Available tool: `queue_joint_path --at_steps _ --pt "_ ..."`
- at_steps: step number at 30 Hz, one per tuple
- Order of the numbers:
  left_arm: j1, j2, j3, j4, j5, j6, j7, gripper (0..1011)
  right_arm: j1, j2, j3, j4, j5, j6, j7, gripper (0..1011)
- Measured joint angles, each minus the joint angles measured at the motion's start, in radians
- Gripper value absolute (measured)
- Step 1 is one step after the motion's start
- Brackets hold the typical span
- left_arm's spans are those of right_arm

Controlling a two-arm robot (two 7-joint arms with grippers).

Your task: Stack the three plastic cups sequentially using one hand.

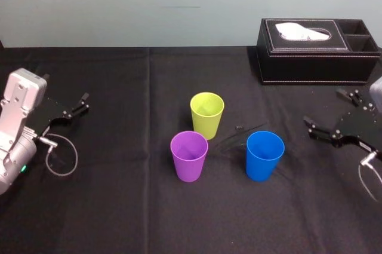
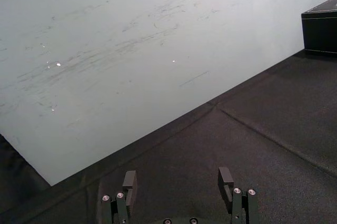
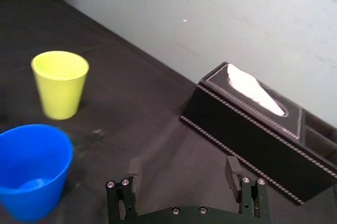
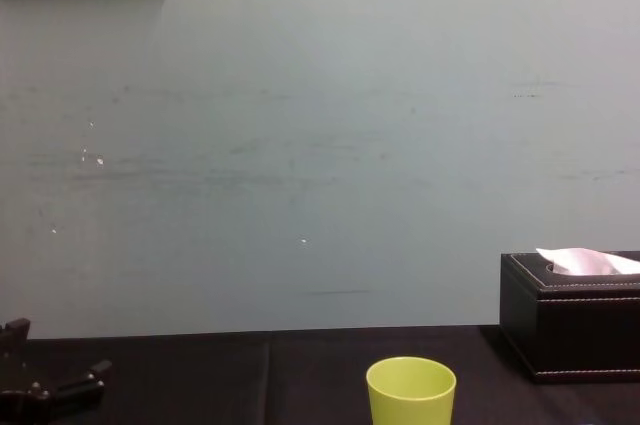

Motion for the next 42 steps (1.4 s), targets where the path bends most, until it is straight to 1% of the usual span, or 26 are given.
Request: queue_joint_path --at_steps 6,9,20,30,36,42 --pt "0.0 0.0 0.0 0.0 0.0 0.0 0.0 1011 -0.037 0.028 0.025 -0.02 0.028 -0.006 0.058 1003" --pt "0.0 0.0 0.0 0.0 0.0 0.0 0.0 1011 -0.054 0.043 0.041 -0.032 0.045 -0.008 0.099 1003" --pt "0.0 0.0 0.0 0.0 0.0 0.0 0.0 1011 -0.09 0.074 0.066 -0.056 0.094 0.001 0.224 1003" --pt "0.0 0.0 0.0 0.0 0.0 0.0 0.0 1011 -0.114 0.075 0.081 -0.066 0.111 0.008 0.291 1003" --pt "0.0 0.0 0.0 0.0 0.0 0.0 0.0 1011 -0.12 0.06 0.08 -0.063 0.114 0.011 0.322 1003" --pt "0.0 0.0 0.0 0.0 0.0 0.0 0.0 1011 -0.113 0.035 0.062 -0.049 0.106 0.022 0.344 1003"
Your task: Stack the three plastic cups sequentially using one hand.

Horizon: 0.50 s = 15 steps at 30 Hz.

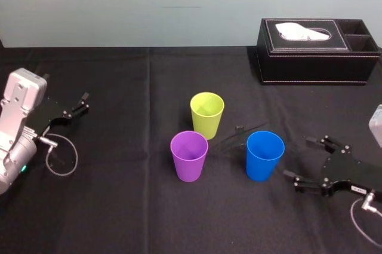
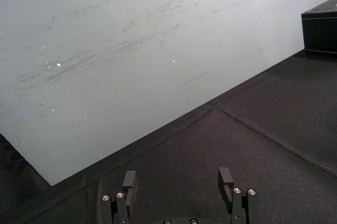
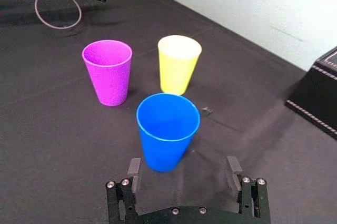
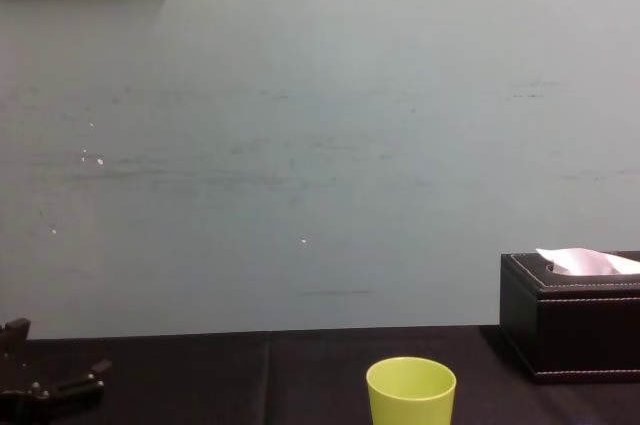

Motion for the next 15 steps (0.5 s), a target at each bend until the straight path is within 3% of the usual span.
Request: queue_joint_path --at_steps 15 --pt "0.0 0.0 0.0 0.0 0.0 0.0 0.0 1011 0.051 -0.077 -0.046 0.058 0.022 0.023 0.018 1002"
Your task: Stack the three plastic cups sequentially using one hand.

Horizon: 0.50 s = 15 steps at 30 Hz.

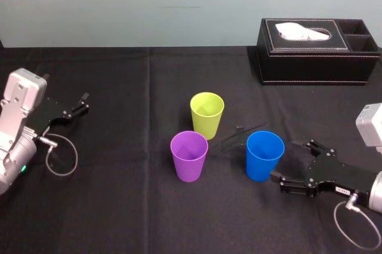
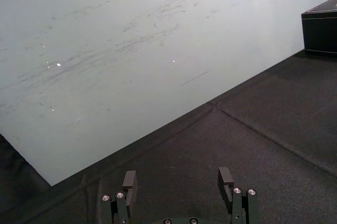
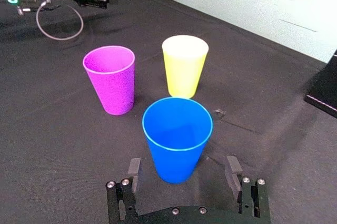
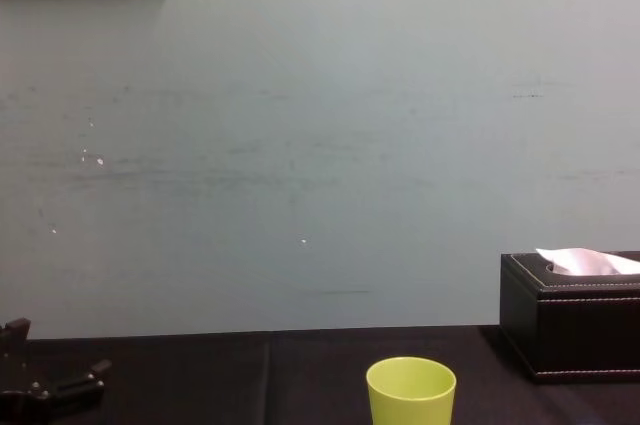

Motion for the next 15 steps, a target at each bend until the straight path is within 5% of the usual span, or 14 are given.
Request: queue_joint_path --at_steps 15 --pt "0.0 0.0 0.0 0.0 0.0 0.0 0.0 1012 0.04 -0.028 -0.042 0.022 0.015 0.003 0.007 1003"
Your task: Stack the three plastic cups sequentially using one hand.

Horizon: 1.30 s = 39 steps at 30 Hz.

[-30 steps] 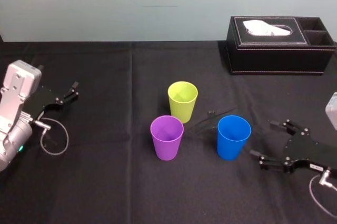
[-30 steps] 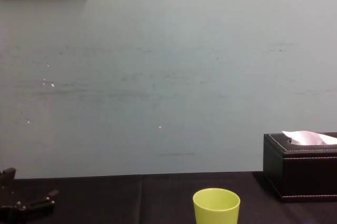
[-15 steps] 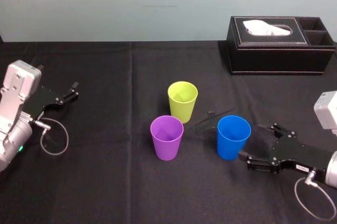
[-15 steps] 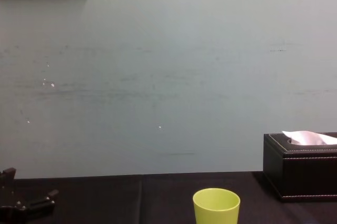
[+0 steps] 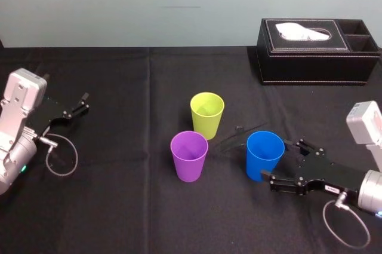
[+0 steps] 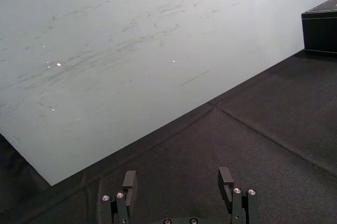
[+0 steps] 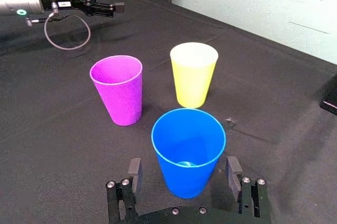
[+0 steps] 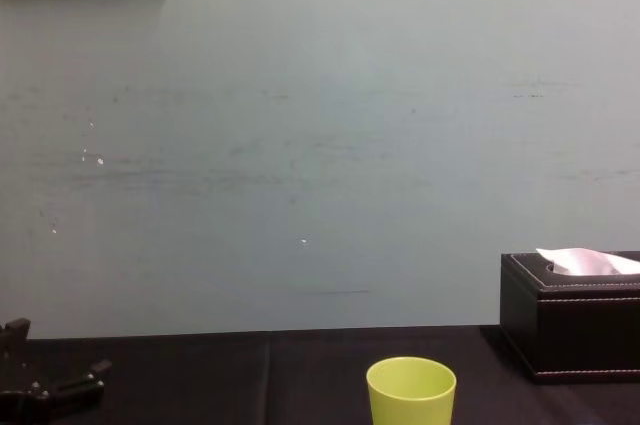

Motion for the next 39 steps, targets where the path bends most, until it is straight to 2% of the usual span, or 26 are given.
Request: queue_joint_path --at_steps 20,31,35,39 --pt "0.0 0.0 0.0 0.0 0.0 0.0 0.0 1011 0.055 -0.055 -0.042 0.039 -0.035 0.0 -0.031 1002" --pt "0.0 0.0 0.0 0.0 0.0 0.0 0.0 1011 0.056 -0.055 -0.043 0.04 -0.036 0.0 -0.031 1003" --pt "0.0 0.0 0.0 0.0 0.0 0.0 0.0 1011 0.055 -0.055 -0.042 0.039 -0.036 0.0 -0.031 947" --pt "0.0 0.0 0.0 0.0 0.0 0.0 0.0 1011 0.055 -0.055 -0.042 0.038 -0.036 0.0 -0.031 838"
